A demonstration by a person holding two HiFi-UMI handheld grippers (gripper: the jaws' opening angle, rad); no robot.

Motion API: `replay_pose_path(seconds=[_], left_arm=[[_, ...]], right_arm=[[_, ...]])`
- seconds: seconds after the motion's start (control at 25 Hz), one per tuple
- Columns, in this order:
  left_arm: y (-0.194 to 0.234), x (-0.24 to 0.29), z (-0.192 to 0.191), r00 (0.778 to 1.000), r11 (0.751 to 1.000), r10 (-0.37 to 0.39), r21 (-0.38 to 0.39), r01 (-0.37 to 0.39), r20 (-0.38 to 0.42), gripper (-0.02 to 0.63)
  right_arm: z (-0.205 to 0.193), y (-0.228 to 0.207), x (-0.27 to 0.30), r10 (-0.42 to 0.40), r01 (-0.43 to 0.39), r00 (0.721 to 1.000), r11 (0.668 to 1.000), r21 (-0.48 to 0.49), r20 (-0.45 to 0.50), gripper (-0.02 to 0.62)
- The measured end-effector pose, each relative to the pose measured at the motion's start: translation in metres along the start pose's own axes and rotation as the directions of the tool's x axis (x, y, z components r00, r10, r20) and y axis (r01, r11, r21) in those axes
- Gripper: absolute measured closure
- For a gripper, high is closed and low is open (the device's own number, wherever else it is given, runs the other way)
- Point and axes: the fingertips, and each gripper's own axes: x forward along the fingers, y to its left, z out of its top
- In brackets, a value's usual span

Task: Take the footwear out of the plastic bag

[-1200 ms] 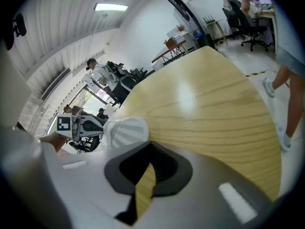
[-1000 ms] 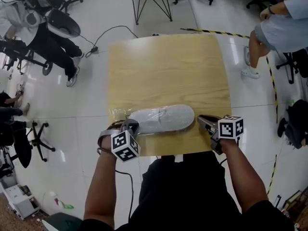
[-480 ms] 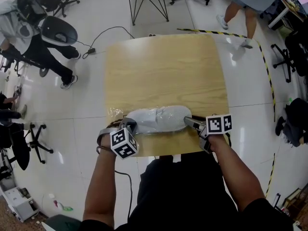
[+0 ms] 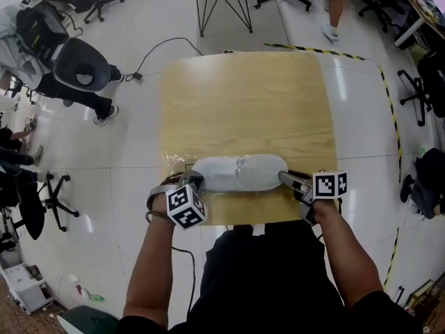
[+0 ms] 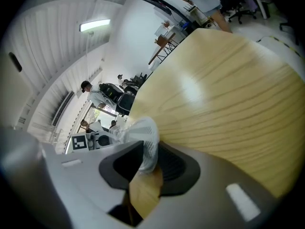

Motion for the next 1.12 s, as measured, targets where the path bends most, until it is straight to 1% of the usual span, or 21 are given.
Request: replay_pose_path(seconds=[0.12, 0.36, 0.52, 0.72, 0.88, 1.12], left_arm=[[-0.003, 0.0, -0.001, 1.0, 1.0, -0.001, -0.006, 0.001, 0.002, 0.598], [-0.004, -0.001, -0.004, 1.0, 1.0, 0.0, -0.002, 0.0, -0.004, 0.598], [-0.003, -0.005, -0.013, 1.0, 1.0, 0.013, -0.008, -0.014, -0.017, 0.598], [0.009, -0.009, -0.028, 0.999, 0.999, 0.034, -0.019, -0.035, -0.041, 0.598], [0.017, -0.011, -0.04, 0.997, 0.998, 0.048, -0.034, -0.05, -0.055, 0.598], [0.016, -0.014, -0.051, 0.995, 0.996, 0.068, -0.054, -0.072, -0.074, 0.6]], right_arm=[[-0.002, -0.006, -0.009, -0.009, 0.009, 1.0, 1.0, -0.011, -0.006, 0.499], [0.002, -0.009, -0.018, -0.027, 0.026, 0.999, 0.997, -0.066, -0.019, 0.499], [0.0, -0.009, -0.022, -0.041, 0.036, 0.998, 0.994, -0.1, -0.042, 0.499], [0.008, -0.008, -0.028, -0.047, 0.041, 0.998, 0.993, -0.11, -0.05, 0.5], [0.011, -0.011, -0.03, -0.053, 0.048, 0.997, 0.994, -0.099, -0.049, 0.5], [0.008, -0.018, -0.039, -0.06, 0.054, 0.996, 0.993, -0.104, -0.062, 0.501]])
